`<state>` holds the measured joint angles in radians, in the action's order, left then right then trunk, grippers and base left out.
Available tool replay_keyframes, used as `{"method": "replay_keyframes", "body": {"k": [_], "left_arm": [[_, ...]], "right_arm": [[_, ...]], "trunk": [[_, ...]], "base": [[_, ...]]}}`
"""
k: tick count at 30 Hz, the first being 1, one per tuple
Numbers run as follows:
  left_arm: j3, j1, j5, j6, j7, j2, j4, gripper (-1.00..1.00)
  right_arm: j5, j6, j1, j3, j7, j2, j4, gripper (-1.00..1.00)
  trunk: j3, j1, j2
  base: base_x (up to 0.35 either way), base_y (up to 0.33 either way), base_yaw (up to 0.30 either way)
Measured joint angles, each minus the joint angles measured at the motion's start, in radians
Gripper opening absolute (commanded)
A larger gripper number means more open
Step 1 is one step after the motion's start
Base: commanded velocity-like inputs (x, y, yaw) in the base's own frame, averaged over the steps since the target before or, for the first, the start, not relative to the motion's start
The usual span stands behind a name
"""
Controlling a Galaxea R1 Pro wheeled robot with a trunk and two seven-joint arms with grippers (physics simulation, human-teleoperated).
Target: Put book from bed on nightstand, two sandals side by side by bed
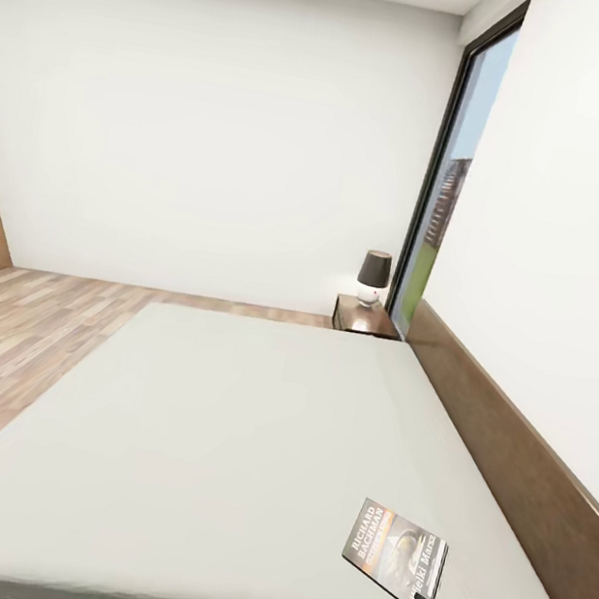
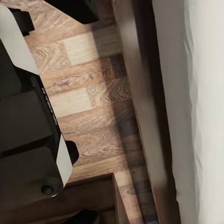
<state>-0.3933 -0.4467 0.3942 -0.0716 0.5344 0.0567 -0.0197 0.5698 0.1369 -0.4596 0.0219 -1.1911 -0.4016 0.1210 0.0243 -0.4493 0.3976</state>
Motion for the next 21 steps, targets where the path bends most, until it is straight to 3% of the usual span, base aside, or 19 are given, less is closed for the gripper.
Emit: {"method": "replay_keyframes", "body": {"k": [21], "left_arm": [[0.000,0.000,0.000,0.000,0.000,0.000,0.000,1.00]], "right_arm": [[0.000,0.000,0.000,0.000,0.000,0.000,0.000,-1.00]], "trunk": [[0.000,0.000,0.000]], "base": [[0.000,0.000,0.210]]}}
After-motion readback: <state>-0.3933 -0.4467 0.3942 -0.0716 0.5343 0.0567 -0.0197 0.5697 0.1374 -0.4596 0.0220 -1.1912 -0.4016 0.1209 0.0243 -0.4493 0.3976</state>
